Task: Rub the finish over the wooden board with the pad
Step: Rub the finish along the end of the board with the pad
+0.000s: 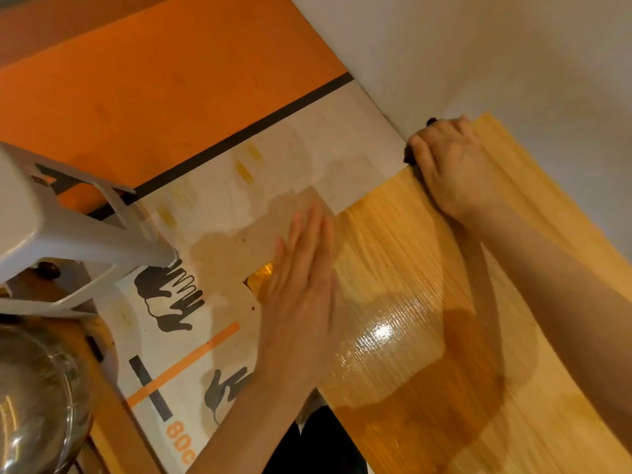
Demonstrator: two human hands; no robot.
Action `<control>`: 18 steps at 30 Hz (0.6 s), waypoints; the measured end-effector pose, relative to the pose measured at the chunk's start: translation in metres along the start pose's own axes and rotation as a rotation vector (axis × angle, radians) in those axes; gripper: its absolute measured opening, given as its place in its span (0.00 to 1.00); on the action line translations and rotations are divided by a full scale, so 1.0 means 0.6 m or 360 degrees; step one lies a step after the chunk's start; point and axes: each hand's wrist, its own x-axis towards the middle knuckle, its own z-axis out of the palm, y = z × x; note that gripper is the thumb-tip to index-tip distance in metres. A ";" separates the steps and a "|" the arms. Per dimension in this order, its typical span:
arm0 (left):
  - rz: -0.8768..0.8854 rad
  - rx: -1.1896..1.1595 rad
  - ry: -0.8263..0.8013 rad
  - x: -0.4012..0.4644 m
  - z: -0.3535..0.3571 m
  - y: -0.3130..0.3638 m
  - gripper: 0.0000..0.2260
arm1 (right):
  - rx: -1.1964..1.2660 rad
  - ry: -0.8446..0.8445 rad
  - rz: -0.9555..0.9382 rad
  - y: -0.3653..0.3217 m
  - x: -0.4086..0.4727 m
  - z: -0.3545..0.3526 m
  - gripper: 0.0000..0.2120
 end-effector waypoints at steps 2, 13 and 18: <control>0.0036 0.0093 -0.0067 0.027 0.017 0.022 0.26 | 0.0054 0.0061 0.0007 -0.026 -0.015 0.005 0.17; -0.0018 0.0242 -0.0160 0.081 0.072 0.072 0.25 | -0.0033 -0.0051 -0.0318 0.094 0.007 -0.013 0.16; -0.0049 0.0258 -0.0174 0.085 0.071 0.073 0.25 | 0.0014 0.0096 0.0304 0.100 0.036 -0.007 0.18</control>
